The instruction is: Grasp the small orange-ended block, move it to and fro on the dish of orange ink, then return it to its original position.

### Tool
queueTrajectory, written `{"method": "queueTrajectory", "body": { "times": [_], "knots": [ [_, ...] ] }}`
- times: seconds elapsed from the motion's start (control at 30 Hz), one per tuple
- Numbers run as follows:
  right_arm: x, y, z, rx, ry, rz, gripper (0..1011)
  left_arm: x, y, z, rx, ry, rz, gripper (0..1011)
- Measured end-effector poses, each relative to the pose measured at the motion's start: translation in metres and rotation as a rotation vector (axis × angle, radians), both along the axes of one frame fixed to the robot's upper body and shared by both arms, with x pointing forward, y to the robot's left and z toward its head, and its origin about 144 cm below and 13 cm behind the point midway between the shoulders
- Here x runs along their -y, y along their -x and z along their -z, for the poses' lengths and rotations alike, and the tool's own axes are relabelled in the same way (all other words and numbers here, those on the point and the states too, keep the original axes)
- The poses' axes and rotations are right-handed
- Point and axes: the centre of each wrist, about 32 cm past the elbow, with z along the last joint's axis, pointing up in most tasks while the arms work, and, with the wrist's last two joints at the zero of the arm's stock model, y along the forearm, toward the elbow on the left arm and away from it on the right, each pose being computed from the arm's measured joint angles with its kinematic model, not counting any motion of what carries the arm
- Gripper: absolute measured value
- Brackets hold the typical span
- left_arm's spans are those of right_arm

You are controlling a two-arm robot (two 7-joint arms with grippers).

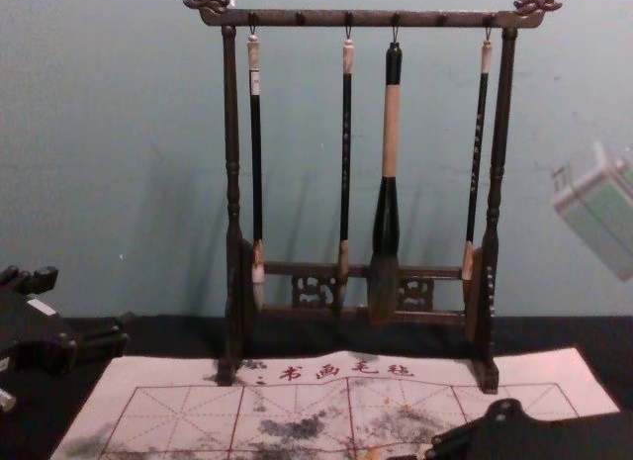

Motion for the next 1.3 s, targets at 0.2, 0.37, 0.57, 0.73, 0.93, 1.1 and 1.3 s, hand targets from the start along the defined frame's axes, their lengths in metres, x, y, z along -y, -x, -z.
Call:
{"method": "queueTrajectory", "body": {
  "times": [0.2, 0.37, 0.57, 0.73, 0.93, 1.1, 1.3],
  "knots": [
    [-0.004, -0.003, 0.001, 0.0, 0.0, -0.006, 82, 0.0, 0.0, 0.0, 0.0, 0.0, 0.0, 1001],
    [-0.006, -0.006, 0.002, -0.003, 0.002, -0.008, 82, 0.0, 0.0, 0.0, 0.0, 0.0, 0.0, 1001],
    [-0.009, -0.011, 0.004, -0.008, 0.001, 0.0, 82, 0.0, 0.0, 0.0, 0.0, 0.0, 0.0, 1001],
    [-0.01, -0.015, 0.006, -0.008, 0.0, 0.016, 82, 0.0, 0.0, 0.0, 0.0, 0.0, 0.0, 1001],
    [-0.008, -0.02, 0.005, -0.004, 0.0, 0.041, 82, 0.0, 0.0, 0.0, 0.0, 0.0, 0.0, 1001],
    [-0.004, -0.022, 0.004, 0.0, 0.003, 0.062, 82, 0.0, 0.0, 0.0, 0.0, 0.0, 0.0, 1001],
    [0.002, -0.021, 0.002, 0.003, 0.003, 0.074, 82, 0.0, 0.0, 0.0, 0.0, 0.0, 0.0, 1001]
  ]
}}
